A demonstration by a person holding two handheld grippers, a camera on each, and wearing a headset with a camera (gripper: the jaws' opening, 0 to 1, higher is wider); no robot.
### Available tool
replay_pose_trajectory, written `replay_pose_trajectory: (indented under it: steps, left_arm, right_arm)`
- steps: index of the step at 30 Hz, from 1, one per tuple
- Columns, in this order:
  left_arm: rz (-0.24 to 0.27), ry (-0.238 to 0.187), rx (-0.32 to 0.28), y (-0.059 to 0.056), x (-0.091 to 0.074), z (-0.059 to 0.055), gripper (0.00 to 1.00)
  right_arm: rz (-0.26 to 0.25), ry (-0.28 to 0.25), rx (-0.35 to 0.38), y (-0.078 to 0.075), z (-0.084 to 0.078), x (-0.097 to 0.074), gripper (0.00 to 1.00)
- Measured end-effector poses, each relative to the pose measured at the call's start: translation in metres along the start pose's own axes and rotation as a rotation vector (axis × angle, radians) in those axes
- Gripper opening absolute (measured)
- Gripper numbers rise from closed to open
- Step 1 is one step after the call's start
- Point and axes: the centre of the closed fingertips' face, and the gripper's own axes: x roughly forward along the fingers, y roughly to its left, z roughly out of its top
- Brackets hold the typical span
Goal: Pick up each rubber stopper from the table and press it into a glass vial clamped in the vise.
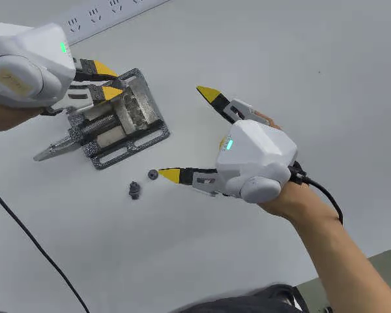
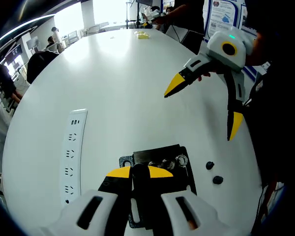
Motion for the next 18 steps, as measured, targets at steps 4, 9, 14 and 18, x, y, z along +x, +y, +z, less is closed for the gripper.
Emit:
replay_pose_trajectory:
  steps: [4,9,14,18]
  left_arm:
    - [-0.003,0.000,0.015,-0.001,0.000,0.002,0.06]
    - [0.001,0.009,0.032,-0.003,0.000,0.002,0.06]
    - [0.001,0.007,0.031,-0.003,0.000,0.003,0.06]
    - [-0.001,0.009,0.044,-0.003,0.001,0.004,0.06]
  right_arm:
    - [0.010,0.007,0.006,-0.001,0.001,0.002,0.80]
    - [0.007,0.006,0.018,-0.004,0.002,0.005,0.80]
    - [-0.007,-0.002,0.085,-0.011,0.008,0.007,0.80]
    - [-0.032,-0.011,0.113,-0.023,0.020,0.010,0.79]
